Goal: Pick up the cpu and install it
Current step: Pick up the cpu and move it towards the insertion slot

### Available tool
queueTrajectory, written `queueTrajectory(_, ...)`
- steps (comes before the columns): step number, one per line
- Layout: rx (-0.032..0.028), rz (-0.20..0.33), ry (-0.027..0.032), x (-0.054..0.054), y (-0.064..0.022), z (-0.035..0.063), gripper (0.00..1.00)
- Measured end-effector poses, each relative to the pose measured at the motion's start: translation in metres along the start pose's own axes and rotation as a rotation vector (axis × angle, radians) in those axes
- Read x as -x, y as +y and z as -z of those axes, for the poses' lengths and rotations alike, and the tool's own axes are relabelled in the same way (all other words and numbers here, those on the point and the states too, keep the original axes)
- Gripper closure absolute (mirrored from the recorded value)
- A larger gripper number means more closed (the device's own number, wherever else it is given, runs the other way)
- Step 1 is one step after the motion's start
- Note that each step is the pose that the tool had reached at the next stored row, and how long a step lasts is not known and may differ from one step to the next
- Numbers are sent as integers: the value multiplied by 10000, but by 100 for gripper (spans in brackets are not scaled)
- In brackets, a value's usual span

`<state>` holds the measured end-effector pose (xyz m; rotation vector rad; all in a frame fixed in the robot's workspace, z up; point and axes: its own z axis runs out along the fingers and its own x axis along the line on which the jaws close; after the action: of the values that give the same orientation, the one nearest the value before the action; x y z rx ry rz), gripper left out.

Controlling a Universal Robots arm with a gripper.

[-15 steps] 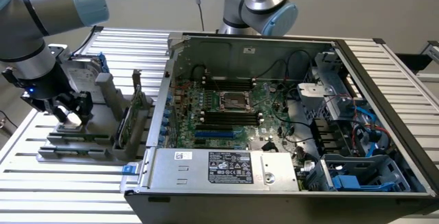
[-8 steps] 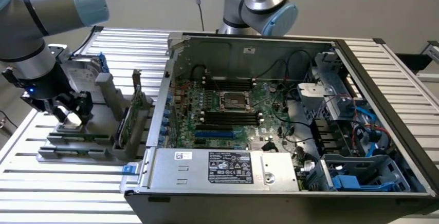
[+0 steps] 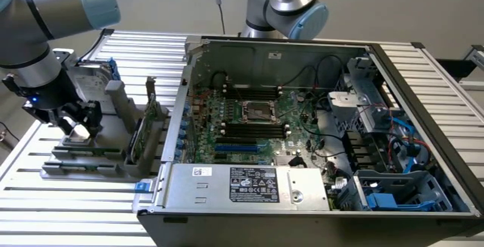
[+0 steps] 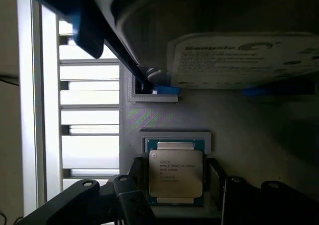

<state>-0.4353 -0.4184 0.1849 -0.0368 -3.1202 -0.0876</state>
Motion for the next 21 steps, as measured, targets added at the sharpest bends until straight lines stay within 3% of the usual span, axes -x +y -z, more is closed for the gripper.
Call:
queueTrajectory(6, -1, 35, 5, 0, -6, 1, 38)
queueTrajectory(8, -2, 48, 6, 0, -7, 1, 45)
queueTrajectory(14, -1, 68, 7, -1, -5, 29, 45)
queueTrajectory(21, -2, 78, 8, -7, 15, 302, 45)
